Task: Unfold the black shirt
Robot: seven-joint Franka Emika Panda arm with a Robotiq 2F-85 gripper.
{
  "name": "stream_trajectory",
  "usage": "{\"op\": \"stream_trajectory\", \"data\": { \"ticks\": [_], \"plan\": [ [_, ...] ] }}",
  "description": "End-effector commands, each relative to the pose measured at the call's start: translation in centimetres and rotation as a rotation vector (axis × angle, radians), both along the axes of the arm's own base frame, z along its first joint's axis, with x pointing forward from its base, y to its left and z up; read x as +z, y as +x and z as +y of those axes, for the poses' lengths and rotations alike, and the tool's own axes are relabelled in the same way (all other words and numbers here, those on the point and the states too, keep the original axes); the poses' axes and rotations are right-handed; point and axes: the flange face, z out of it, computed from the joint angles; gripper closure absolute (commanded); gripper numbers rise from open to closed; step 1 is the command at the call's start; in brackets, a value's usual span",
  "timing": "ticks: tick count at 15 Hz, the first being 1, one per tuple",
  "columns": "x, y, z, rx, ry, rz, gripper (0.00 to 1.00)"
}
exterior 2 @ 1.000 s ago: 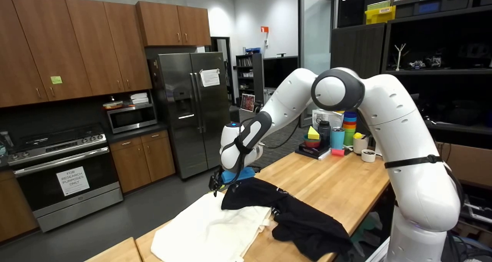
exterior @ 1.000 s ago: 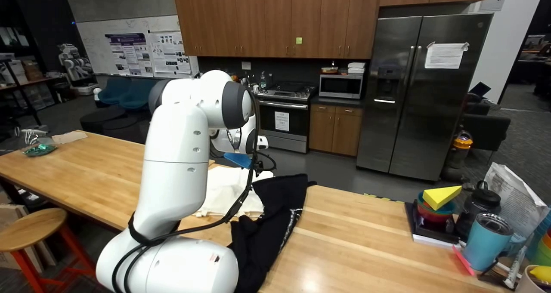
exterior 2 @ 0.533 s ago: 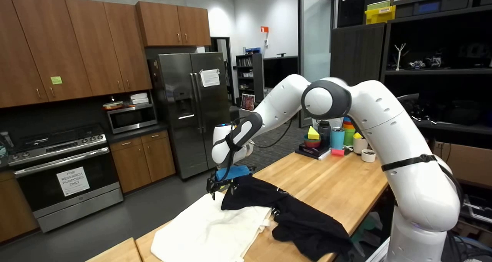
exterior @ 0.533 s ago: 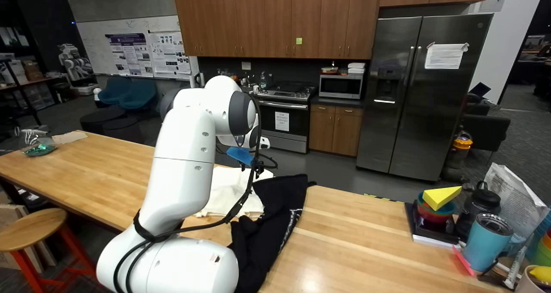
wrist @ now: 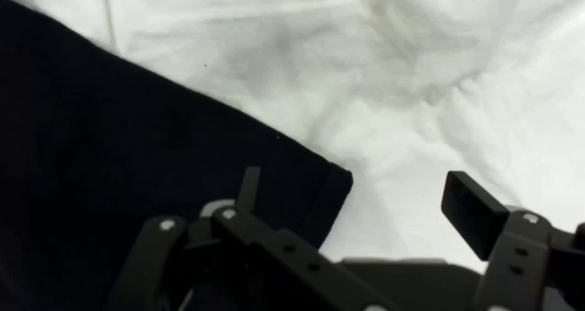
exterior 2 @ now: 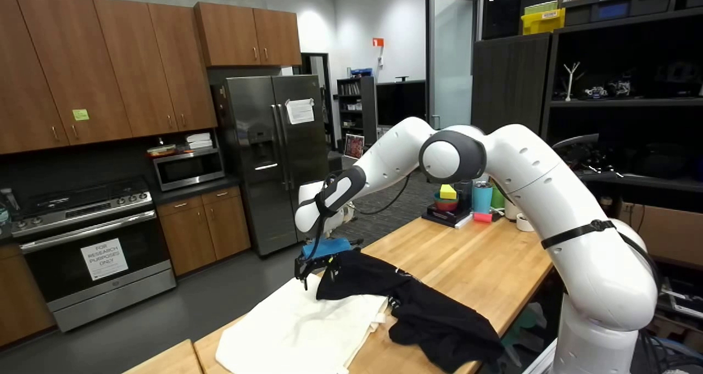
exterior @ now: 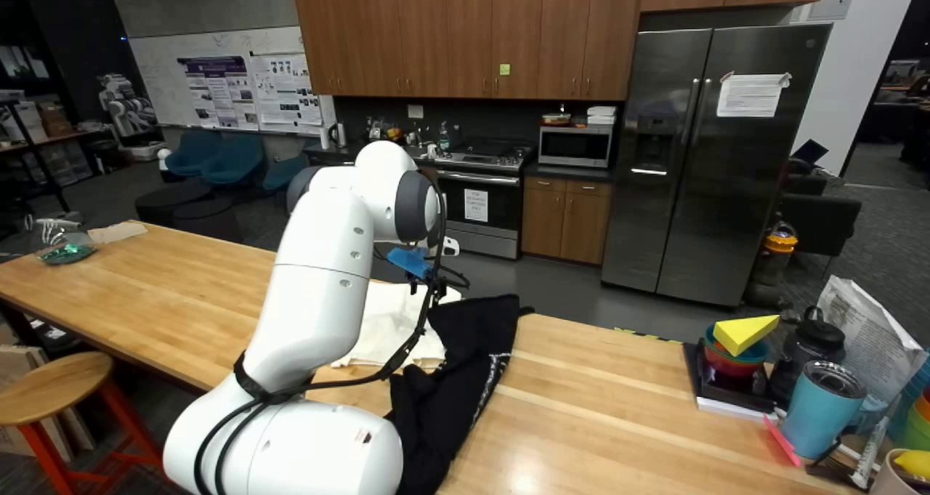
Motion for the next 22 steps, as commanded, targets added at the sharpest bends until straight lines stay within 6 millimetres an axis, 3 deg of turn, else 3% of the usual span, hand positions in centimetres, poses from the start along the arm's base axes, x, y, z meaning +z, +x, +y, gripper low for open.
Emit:
{"op": "stream_trajectory", "data": {
  "ticks": [1,13,16,22],
  "plan": [
    [-0.5,1.1,0.4,-0.052,-0.012,0.048,0.00],
    [-2.4,3.1,0.6,-0.123,-0.066,0.043,0.00],
    [-2.4,3.5,0.5,-0.140,-0.085,0.039,0.10],
    [-2.6,3.9,0.5,-0.167,-0.117,0.052,0.56]
  ]
}}
